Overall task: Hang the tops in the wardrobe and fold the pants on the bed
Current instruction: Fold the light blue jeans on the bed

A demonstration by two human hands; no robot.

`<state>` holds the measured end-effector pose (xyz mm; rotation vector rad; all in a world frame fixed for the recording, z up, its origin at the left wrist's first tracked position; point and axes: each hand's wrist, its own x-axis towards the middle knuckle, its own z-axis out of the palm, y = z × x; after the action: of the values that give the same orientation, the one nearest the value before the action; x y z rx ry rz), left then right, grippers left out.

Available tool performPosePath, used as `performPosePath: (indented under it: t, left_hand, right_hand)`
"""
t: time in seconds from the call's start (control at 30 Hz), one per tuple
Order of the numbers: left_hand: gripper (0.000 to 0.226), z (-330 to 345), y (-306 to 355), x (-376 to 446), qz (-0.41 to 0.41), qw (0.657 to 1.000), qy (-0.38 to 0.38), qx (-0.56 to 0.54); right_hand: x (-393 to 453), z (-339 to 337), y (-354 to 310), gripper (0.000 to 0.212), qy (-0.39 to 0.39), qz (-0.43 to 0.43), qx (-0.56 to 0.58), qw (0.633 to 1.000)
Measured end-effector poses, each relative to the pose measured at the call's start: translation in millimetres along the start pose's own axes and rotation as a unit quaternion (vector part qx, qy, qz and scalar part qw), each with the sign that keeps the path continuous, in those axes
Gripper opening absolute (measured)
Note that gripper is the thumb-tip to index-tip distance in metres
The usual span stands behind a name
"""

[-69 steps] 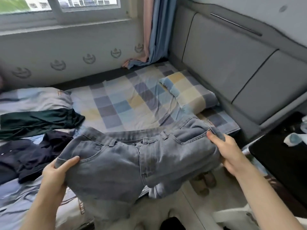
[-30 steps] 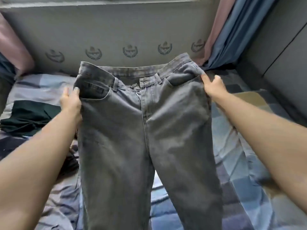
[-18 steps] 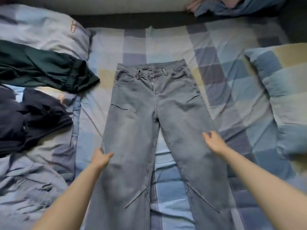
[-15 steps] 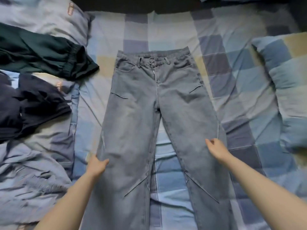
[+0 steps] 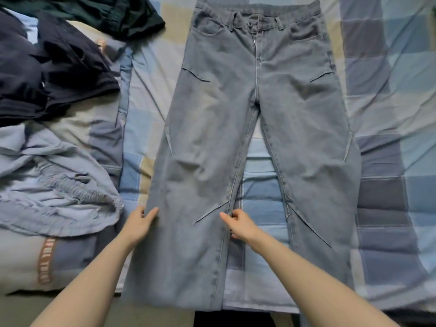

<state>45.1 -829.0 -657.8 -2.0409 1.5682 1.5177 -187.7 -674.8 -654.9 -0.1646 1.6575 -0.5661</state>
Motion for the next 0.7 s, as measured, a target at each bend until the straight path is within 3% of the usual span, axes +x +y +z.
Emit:
performPosePath:
  t: [0.1, 0.2, 0.27, 0.33, 0.43, 0.5, 0.57, 0.63, 0.7]
  left_hand:
    - [0.008, -14, -10, -15, 0.072, 0.996, 0.046, 0.019]
    - [0.036, -23, -26, -25, 0.113, 0.98, 0.154, 0.058]
    - [0.032, -17, -30, -32, 0.098, 0.98, 0.139, 0.107]
    - [0.009, -9, -32, -40, 0.045, 0.973, 0.099, 0.203]
    - [0.049, 8, -36, -58, 0.037, 0.914, 0.119, 0.385]
    - [0.066, 31, -29, -79, 0.102, 0.892, 0.143, 0.416]
    - [0.069, 59, -18, -98, 0.187, 0.897, 0.107, 0.387]
    - [0.061, 94, 0, -114, 0.226, 0.919, 0.034, 0.322]
    - [0.048, 141, 27, -128, 0.205, 0.961, -0.033, 0.184]
  right_hand:
    - [-2, 13, 5, 0.019, 0.017, -0.037, -0.03, 0.999]
    - [-13, 9, 18, 0.018, 0.058, -0.048, 0.032, 0.997]
    - [-22, 8, 26, 0.023, 0.067, -0.035, 0.008, 0.997]
    - [-27, 10, 34, 0.016, 0.022, -0.012, -0.145, 0.989]
    - [-36, 5, 45, 0.021, -0.024, -0.013, -0.41, 0.912]
    - [-46, -16, 50, 0.019, 0.045, -0.031, -0.381, 0.923]
    - [-57, -50, 56, 0.017, 0.171, -0.065, -0.272, 0.945]
    - [-68, -98, 66, 0.017, 0.323, -0.106, -0.203, 0.918]
    - [-71, -157, 86, 0.02, 0.432, -0.083, -0.178, 0.88]
